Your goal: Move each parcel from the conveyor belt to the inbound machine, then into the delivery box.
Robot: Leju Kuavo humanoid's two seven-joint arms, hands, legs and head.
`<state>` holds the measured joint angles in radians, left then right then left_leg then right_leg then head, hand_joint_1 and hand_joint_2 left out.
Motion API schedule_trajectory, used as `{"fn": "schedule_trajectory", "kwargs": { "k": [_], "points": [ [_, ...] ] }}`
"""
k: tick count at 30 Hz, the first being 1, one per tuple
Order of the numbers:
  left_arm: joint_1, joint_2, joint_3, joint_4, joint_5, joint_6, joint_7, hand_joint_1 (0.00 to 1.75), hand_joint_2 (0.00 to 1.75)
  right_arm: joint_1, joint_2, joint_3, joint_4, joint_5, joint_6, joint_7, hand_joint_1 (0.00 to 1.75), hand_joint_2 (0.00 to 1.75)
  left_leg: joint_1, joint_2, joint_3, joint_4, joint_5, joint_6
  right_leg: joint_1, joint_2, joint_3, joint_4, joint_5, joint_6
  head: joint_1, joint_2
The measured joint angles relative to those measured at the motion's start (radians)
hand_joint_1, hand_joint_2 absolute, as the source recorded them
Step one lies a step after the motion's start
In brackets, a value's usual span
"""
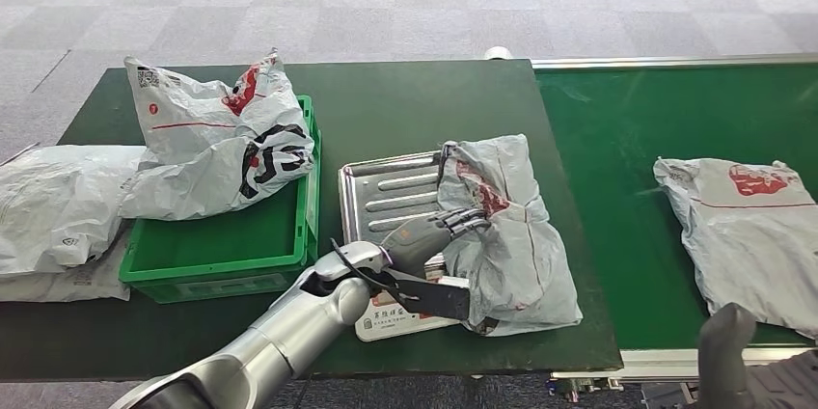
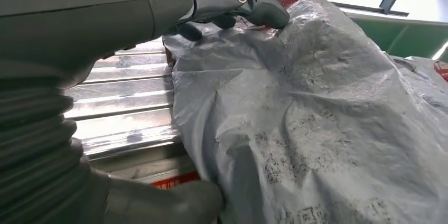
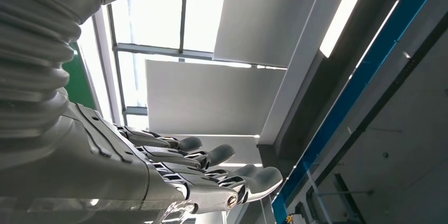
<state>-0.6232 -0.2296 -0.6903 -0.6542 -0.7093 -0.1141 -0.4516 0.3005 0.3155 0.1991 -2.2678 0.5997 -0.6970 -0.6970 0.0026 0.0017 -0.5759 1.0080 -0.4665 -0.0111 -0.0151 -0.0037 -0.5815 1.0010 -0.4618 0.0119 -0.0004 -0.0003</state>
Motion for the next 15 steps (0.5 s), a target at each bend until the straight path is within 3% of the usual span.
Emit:
{"fn": "schedule_trajectory", "kwargs": {
  "k": [15],
  "points": [
    [0.0,0.0,-0.004,-0.031,0.052,0.088,-0.018,1.75,1.75,-0.001,-0.001,0.0,0.009,0.001,0.0,0.0,0.0,1.75,0.0,0.0,0.0,0.0,0.0,0.0,0.0,0.0,0.0,0.0,0.0,0.0,0.0,0.0]
  ]
}}
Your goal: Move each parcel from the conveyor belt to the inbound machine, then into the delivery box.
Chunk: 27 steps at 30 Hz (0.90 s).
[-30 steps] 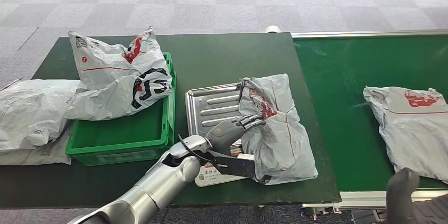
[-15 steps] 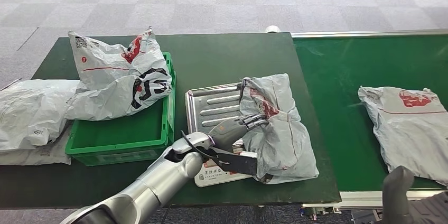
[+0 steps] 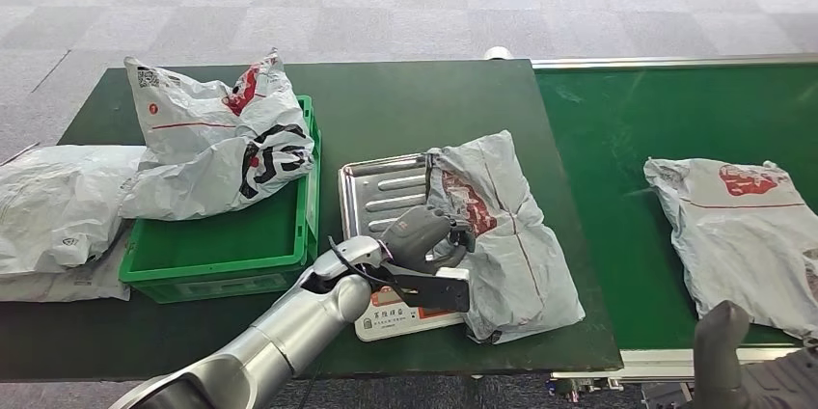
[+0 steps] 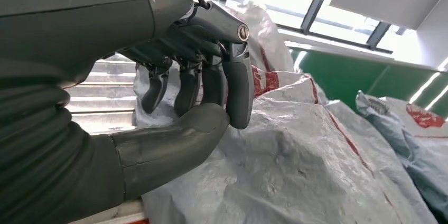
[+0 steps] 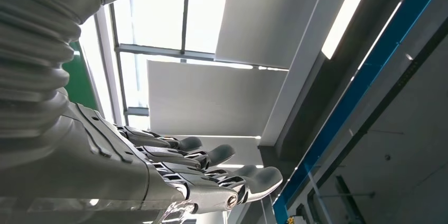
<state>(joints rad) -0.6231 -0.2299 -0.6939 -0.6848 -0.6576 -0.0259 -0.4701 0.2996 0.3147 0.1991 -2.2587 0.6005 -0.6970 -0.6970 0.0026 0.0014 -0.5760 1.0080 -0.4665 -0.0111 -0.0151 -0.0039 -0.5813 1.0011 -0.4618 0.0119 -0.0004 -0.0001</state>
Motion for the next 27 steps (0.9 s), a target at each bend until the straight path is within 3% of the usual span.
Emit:
{"fn": "schedule_trajectory", "kwargs": {
  "k": [7,15,16,19,20,23,26,27],
  "points": [
    [0.033,0.012,0.0,-0.085,0.015,0.082,0.001,1.75,1.75,0.0,0.0,0.0,0.001,0.003,0.0,0.0,0.0,1.75,0.0,0.0,0.0,0.0,0.0,0.0,0.0,0.0,0.0,0.0,0.0,0.0,0.0,0.0],
    [0.069,0.044,0.0,-0.165,0.026,0.096,0.008,1.75,1.75,-0.001,-0.002,0.0,0.012,0.001,0.0,0.0,0.0,1.75,0.0,0.0,0.0,0.0,0.0,0.0,0.0,-0.001,0.0,0.0,0.0,0.0,0.0,0.0],
    [0.072,0.047,0.0,-0.17,0.029,0.096,0.008,1.58,1.75,-0.001,-0.002,0.0,0.014,0.001,0.0,0.0,0.0,1.75,0.0,-0.001,0.0,0.0,0.0,0.0,0.0,-0.001,0.0,0.0,0.0,0.0,0.0,0.0],
    [0.079,0.054,0.0,-0.18,0.036,0.096,0.007,0.27,1.75,-0.002,-0.002,0.0,0.018,0.002,0.0,0.0,0.0,1.75,0.0,-0.001,0.0,0.0,0.0,0.0,0.0,-0.001,0.0,0.0,0.0,0.0,0.0,0.0],
    [0.081,0.056,0.0,-0.181,0.039,0.096,0.007,0.0,1.31,-0.002,-0.002,0.0,0.019,0.003,0.0,0.0,0.0,1.75,0.0,-0.001,0.0,0.0,0.0,0.0,0.0,-0.001,0.0,0.0,0.0,0.0,0.0,0.0],
    [0.086,0.059,0.0,-0.183,0.046,0.093,0.007,0.0,0.0,-0.002,-0.002,0.0,0.022,0.005,0.0,0.0,0.0,1.75,0.0,-0.001,0.0,0.0,0.0,0.0,0.0,-0.001,0.0,0.0,0.0,0.0,0.0,0.0],
    [0.093,0.059,0.0,-0.189,0.053,0.066,0.009,0.0,0.0,-0.003,-0.002,0.001,0.027,0.004,0.0,0.0,0.0,1.75,0.0,-0.001,0.0,0.0,0.0,0.0,0.0,-0.001,0.0,0.0,0.0,0.0,0.0,0.0],
    [0.093,0.057,0.0,-0.19,0.053,0.05,0.013,0.0,0.44,-0.004,-0.003,0.003,0.031,0.003,0.0,0.0,0.0,1.75,0.0,-0.001,0.0,0.0,0.0,0.0,0.0,-0.001,0.0,0.0,0.0,0.0,0.0,0.0]
  ]
}}
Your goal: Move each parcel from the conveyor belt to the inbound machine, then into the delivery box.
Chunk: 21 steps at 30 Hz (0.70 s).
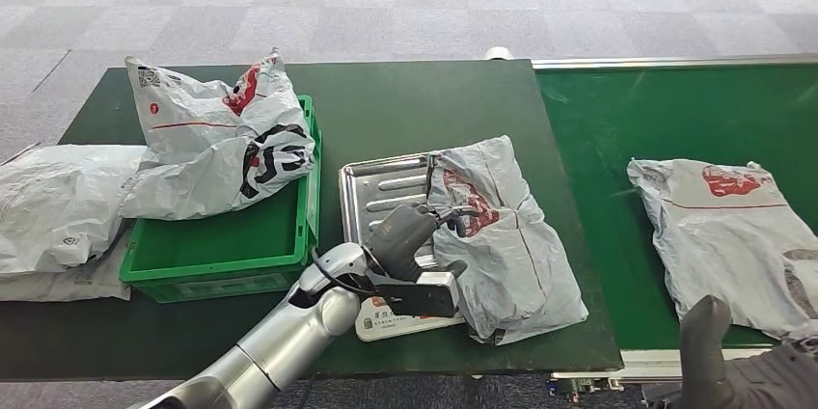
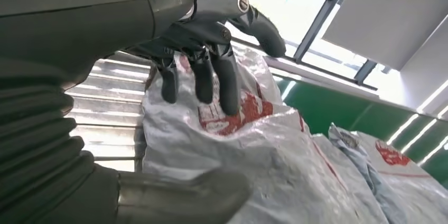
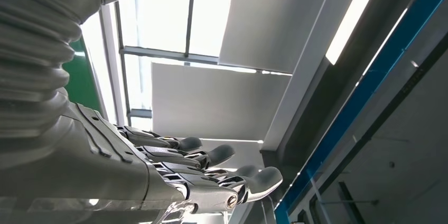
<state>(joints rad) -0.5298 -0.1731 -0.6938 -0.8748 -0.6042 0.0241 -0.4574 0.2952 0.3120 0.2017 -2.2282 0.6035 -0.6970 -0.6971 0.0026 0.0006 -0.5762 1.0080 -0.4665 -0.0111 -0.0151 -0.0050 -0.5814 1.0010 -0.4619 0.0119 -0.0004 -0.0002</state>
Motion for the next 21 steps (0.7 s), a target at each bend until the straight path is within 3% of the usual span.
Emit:
{"fn": "schedule_trajectory", "kwargs": {
  "k": [3,10,21],
  "points": [
    [-0.011,-0.019,-0.006,0.009,-0.013,-0.03,0.025,0.0,1.75,-0.005,-0.002,0.005,0.013,-0.002,0.0,0.0,0.0,1.75,0.0,-0.001,0.0,0.0,0.0,0.0,0.0,-0.001,0.0,0.0,0.0,0.0,0.0,0.0],
    [-0.096,-0.09,-0.033,0.095,-0.028,-0.033,0.053,0.0,1.75,-0.013,-0.005,0.01,0.033,-0.003,0.0,0.0,0.0,1.75,0.0,-0.001,0.0,0.0,0.0,0.0,0.0,-0.002,0.001,0.0,0.0,0.0,0.0,0.0],
    [-0.144,-0.141,-0.047,0.168,-0.018,-0.037,0.048,0.0,1.75,-0.023,-0.008,0.03,0.061,-0.007,0.0,-0.001,0.0,1.75,0.0,-0.001,0.0,0.0,0.0,0.0,0.0,-0.002,0.0,0.0,0.0,0.0,0.0,0.0]
  ]
}}
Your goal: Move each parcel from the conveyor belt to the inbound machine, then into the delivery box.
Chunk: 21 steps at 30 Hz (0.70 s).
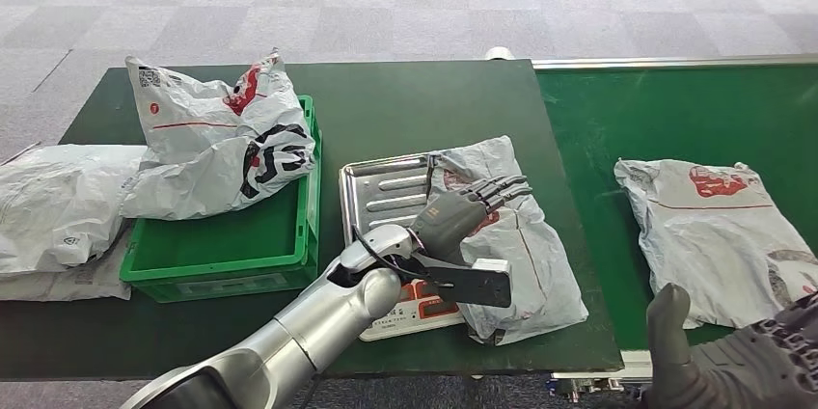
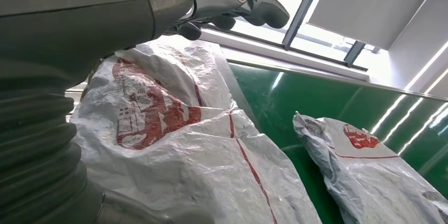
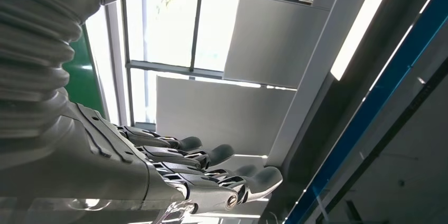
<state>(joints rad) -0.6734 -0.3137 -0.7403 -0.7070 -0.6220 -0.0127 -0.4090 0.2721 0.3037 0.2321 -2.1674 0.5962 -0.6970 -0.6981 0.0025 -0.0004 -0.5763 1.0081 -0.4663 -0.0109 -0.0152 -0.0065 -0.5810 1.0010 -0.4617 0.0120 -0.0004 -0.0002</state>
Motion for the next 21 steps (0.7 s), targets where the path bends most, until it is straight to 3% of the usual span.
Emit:
{"fn": "schedule_trajectory", "kwargs": {
  "k": [12,21],
  "points": [
    [-0.035,-0.041,-0.03,0.064,0.024,-0.033,0.005,0.0,1.75,-0.021,-0.007,0.02,0.031,-0.012,0.0,0.0,0.0,1.75,0.0,0.0,0.0,0.0,0.0,0.0,0.0,0.0,0.0,0.0,0.0,0.0,0.0,0.0],
    [-0.054,-0.047,-0.202,0.111,0.069,-0.081,0.115,0.0,1.75,-0.044,-0.014,0.03,0.051,-0.019,0.0,0.0,0.0,1.75,0.0,0.0,0.0,0.0,0.0,0.0,0.0,0.0,0.0,0.0,0.0,0.0,0.0,0.0]
  ]
}}
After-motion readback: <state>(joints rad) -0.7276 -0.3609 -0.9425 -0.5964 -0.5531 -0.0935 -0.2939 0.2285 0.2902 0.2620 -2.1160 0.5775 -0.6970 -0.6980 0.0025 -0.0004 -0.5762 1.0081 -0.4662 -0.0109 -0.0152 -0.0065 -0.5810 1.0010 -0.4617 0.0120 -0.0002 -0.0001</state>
